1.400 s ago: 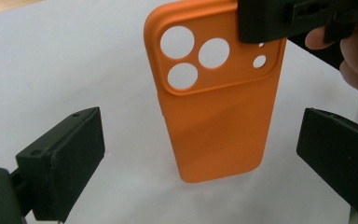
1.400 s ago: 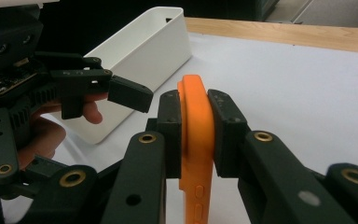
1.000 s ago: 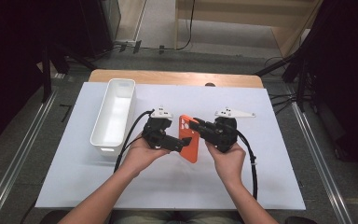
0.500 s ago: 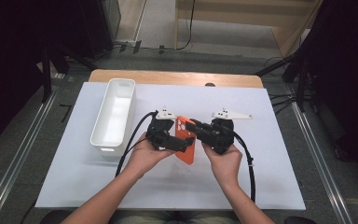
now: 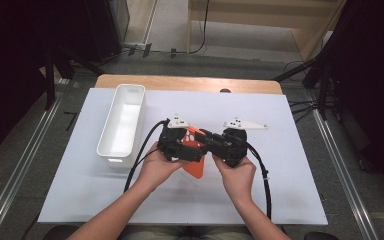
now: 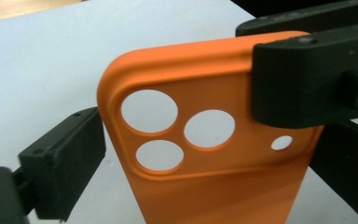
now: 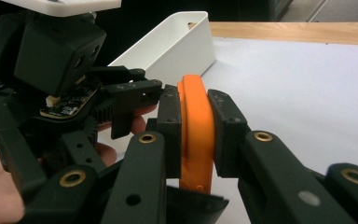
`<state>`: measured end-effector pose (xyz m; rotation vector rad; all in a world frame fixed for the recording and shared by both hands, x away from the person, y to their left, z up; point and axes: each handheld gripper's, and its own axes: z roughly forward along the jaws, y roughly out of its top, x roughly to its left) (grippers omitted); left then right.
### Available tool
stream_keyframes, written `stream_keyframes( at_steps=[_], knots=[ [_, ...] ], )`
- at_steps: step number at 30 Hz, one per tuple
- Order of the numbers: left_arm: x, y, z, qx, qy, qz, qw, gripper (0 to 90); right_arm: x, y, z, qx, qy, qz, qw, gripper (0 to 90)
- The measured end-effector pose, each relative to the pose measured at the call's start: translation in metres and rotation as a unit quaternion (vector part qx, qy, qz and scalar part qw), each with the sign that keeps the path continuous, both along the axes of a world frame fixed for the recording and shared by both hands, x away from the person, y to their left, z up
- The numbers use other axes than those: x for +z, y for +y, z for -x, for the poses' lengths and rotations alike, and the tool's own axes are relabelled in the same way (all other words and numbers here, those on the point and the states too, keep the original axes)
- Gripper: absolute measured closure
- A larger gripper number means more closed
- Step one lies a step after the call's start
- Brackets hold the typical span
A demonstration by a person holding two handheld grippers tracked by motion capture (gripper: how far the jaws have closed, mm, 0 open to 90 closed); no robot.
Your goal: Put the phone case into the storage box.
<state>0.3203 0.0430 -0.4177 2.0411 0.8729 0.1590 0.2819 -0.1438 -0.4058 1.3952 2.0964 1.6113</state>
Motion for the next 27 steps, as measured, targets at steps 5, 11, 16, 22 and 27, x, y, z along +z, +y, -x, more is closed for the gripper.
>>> stream_keyframes(
  at_steps=[5, 11, 16, 22, 27],
  knots=[
    [-0.001, -0.0002, -0.0009, 0.004, 0.003, 0.001, 1.0, 1.9, -0.0009, 0.0006, -0.0005, -0.003, -0.001, -0.008, 1.0, 74.9],
    [-0.0009, -0.0006, 0.0001, 0.004, 0.004, 0.002, 1.0, 7.6, -0.0015, 0.0013, 0.0003, -0.005, 0.0, -0.005, 1.0, 74.9],
    [0.0, -0.0003, 0.001, -0.001, 0.004, 0.01, 0.9999, 13.3, -0.0012, 0.0013, 0.0004, -0.008, -0.002, -0.007, 0.9999, 74.9],
    [0.0002, -0.0002, 0.0013, 0.001, 0.002, 0.007, 1.0, 13.8, -0.0016, 0.0015, 0.0005, -0.008, -0.005, -0.005, 0.9999, 74.9],
    [0.0005, -0.0002, 0.0011, 0.001, 0.003, 0.007, 1.0, 14.6, -0.0017, 0.0014, 0.0006, -0.008, -0.005, -0.005, 0.9999, 74.8]
  ],
)
